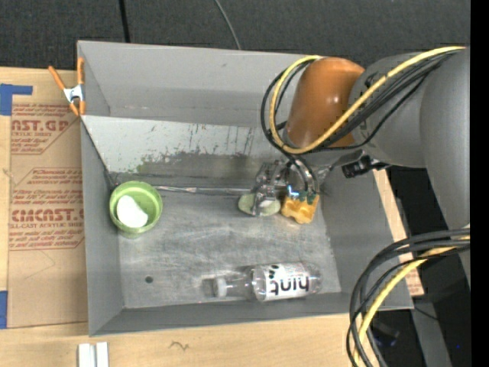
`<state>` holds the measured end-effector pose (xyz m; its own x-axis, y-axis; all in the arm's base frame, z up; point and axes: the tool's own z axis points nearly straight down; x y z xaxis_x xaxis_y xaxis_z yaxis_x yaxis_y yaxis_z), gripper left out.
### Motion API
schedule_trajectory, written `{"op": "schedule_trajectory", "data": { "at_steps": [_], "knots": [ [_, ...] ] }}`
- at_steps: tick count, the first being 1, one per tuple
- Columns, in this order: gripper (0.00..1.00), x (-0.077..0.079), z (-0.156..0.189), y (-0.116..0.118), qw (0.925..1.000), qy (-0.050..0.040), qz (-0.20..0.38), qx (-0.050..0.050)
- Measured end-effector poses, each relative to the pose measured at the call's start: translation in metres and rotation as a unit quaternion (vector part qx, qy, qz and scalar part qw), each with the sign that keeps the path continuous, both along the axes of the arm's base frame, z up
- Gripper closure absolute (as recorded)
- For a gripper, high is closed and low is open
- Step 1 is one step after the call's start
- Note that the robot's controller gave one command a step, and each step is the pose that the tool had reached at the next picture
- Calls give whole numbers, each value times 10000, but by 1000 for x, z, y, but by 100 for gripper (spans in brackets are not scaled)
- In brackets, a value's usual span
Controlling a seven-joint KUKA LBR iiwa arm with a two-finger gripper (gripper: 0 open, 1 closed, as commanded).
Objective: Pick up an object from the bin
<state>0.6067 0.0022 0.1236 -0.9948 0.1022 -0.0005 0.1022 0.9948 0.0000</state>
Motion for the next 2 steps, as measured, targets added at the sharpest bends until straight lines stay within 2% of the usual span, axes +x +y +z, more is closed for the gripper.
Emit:
{"op": "schedule_trajectory", "data": {
  "at_steps": [1,2],
  "knots": [
    [100,1,49,0,9999,-30,-108,4],
    [100,-1,3,1,10000,12,3,0]
  ]
}}
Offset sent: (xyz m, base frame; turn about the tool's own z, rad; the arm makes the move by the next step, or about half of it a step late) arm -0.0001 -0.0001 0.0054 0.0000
